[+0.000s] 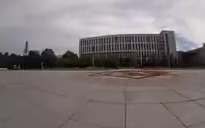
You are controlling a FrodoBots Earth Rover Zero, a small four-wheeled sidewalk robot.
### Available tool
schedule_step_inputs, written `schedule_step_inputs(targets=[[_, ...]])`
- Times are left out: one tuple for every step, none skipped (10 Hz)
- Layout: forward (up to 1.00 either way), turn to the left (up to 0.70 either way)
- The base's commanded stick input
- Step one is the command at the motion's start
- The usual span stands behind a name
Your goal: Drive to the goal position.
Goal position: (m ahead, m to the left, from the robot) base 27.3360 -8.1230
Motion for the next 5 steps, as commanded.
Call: schedule_step_inputs(targets=[[0.70, 0.00], [0.70, 0.09], [0.70, 0.06], [0.70, 0.00], [0.70, 0.00]])
